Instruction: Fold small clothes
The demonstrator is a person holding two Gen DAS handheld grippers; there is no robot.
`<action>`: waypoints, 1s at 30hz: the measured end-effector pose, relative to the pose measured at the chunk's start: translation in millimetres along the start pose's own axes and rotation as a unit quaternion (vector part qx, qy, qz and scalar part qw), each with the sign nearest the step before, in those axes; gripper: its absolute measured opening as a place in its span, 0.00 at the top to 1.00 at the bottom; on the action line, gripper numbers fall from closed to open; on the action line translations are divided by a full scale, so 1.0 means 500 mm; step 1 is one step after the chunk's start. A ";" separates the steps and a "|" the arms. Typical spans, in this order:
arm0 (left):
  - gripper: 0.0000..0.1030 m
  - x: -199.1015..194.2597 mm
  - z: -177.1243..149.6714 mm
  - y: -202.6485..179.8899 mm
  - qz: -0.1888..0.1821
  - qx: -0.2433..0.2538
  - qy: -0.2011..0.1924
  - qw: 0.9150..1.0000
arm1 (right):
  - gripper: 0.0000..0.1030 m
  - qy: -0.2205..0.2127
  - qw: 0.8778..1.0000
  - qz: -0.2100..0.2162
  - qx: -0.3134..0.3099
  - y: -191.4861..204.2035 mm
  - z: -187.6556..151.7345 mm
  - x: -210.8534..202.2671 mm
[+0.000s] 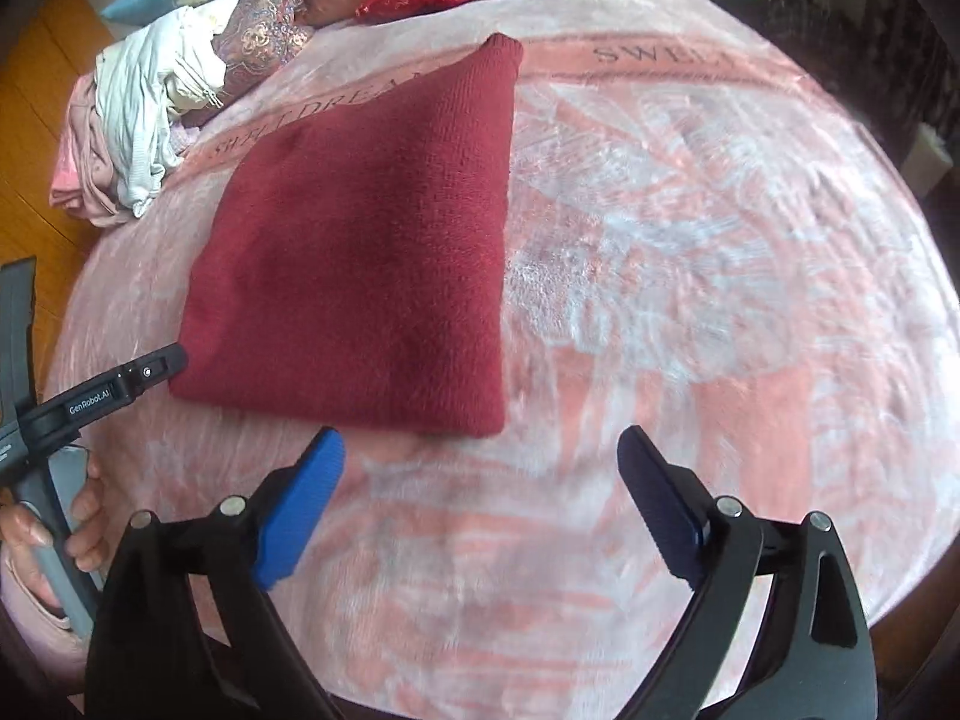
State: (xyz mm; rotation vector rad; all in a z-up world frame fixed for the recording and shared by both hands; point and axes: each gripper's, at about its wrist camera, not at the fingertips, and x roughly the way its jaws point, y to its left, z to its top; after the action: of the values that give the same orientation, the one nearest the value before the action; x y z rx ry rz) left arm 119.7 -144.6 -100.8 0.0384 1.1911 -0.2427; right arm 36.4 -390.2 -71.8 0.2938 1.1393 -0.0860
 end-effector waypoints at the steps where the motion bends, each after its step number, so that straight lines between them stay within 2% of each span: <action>1: 0.07 -0.008 -0.006 -0.004 0.006 0.006 0.002 1.000 | 0.10 -0.002 1.000 -0.005 -0.003 0.007 -0.005 -0.007; 8: 0.04 -0.068 -0.043 -0.021 0.043 0.029 -0.013 0.999 | 0.07 -0.009 1.000 -0.021 -0.014 0.043 -0.024 -0.047; 15: 0.04 -0.116 -0.067 -0.039 0.054 0.045 -0.028 0.997 | 0.06 -0.011 0.999 -0.035 -0.018 0.064 -0.044 -0.074; 30: 0.04 -0.127 -0.091 -0.028 0.077 0.061 -0.031 0.995 | 0.06 -0.010 0.999 -0.026 -0.021 0.083 -0.052 -0.091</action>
State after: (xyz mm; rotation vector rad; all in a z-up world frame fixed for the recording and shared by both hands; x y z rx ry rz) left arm 53.0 -140.3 -57.7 0.2277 1.1045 -0.1795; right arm 3.5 -347.0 -33.1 0.2247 1.1276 -0.1103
